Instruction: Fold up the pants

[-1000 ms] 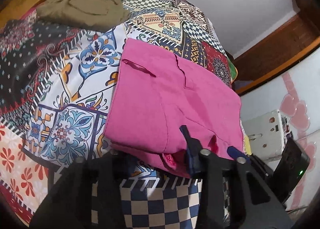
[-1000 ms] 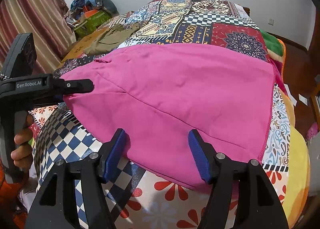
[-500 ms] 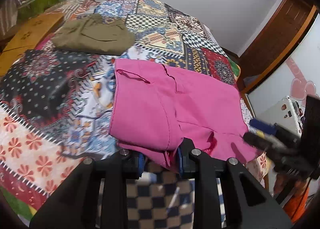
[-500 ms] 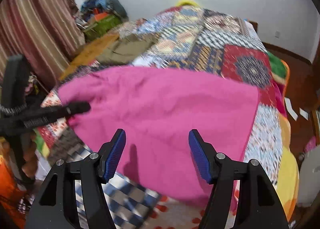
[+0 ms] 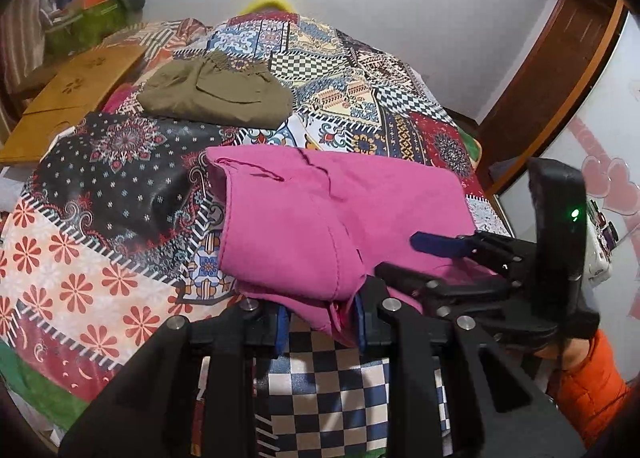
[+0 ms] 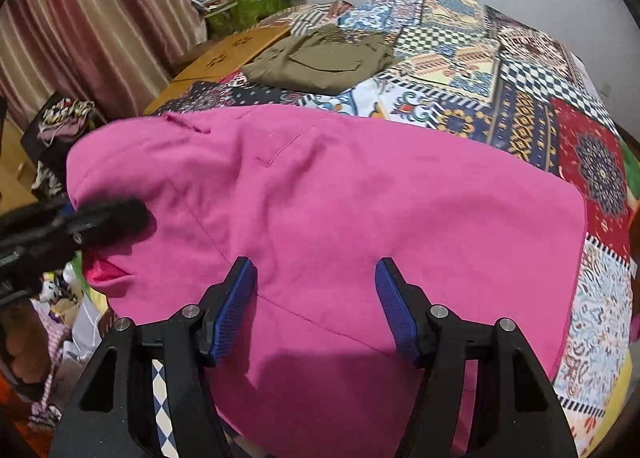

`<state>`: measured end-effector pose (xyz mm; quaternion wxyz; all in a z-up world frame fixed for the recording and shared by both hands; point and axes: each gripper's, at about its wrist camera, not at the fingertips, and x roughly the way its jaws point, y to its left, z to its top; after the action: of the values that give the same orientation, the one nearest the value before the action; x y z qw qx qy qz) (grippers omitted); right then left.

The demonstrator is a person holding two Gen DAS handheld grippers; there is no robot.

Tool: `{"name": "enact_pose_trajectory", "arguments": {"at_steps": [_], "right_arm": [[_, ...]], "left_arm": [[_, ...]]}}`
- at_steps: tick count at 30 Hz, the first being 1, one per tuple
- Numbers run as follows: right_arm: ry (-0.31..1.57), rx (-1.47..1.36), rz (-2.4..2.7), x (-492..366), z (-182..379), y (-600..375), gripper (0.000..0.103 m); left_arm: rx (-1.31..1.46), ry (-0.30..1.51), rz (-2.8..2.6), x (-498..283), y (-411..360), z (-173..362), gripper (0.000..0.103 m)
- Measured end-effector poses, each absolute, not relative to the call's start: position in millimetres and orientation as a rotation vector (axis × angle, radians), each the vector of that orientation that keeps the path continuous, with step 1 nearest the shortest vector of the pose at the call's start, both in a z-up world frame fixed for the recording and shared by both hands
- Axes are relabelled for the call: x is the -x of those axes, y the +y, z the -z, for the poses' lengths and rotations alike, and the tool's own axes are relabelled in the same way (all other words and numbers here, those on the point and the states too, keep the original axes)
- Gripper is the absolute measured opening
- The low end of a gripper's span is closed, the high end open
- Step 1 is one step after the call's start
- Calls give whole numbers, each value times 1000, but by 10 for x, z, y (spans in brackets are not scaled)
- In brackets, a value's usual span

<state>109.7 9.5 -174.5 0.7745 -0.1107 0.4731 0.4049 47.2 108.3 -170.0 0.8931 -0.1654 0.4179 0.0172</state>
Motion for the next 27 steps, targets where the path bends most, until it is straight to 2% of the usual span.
{"name": "enact_pose_trajectory", "arguments": {"at_steps": [6,13,20,27], "right_arm": [[1030,207,-865,-1120,1660,17,59],[945,113,-820,-1031,1337,-521,59],[1052,141,-805,-973,1729,-623,60],[1040,125,-818,-967,1709,-650,62]], "left_arm": [[240,824,-38,-503,873,1548,24],[104,799,-34,-570,641,1397,24],[65,784,31,-676,389,1287,24],[11,762,111,-805,53,1175,23]]}}
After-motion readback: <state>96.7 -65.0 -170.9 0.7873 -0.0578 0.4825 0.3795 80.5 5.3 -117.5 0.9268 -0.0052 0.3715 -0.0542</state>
